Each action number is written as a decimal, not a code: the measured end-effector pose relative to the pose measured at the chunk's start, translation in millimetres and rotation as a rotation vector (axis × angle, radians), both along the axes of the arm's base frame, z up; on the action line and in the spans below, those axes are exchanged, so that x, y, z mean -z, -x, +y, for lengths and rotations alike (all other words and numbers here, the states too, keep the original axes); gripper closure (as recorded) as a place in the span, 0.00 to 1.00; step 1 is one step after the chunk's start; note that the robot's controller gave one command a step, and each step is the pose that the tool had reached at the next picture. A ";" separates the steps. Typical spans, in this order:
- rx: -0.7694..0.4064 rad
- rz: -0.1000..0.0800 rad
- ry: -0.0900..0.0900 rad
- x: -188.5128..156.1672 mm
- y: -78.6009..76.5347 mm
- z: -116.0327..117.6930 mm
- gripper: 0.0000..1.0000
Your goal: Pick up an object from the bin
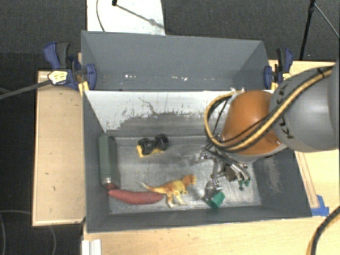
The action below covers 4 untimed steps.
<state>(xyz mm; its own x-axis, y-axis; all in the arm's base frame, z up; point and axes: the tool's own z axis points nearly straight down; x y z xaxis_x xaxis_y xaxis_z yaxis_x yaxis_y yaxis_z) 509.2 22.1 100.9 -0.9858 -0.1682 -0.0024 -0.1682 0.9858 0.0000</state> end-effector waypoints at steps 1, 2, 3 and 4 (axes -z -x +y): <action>-0.107 -0.001 0.000 0.4 -22.7 18.3 0.00; -0.185 -0.001 0.000 18.4 6.0 63.8 0.00; -0.363 -0.007 0.000 28.4 19.3 89.1 1.00; -0.364 -0.007 0.000 28.4 19.2 89.2 1.00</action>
Offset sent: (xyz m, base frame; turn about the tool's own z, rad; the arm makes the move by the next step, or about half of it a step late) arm -0.0303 0.0900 -0.0309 -0.2590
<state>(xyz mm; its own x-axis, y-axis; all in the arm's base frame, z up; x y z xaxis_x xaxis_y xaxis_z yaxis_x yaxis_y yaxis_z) 490.0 111.2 72.5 -0.8615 -0.5077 -0.0092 -0.5077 0.8615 -0.0025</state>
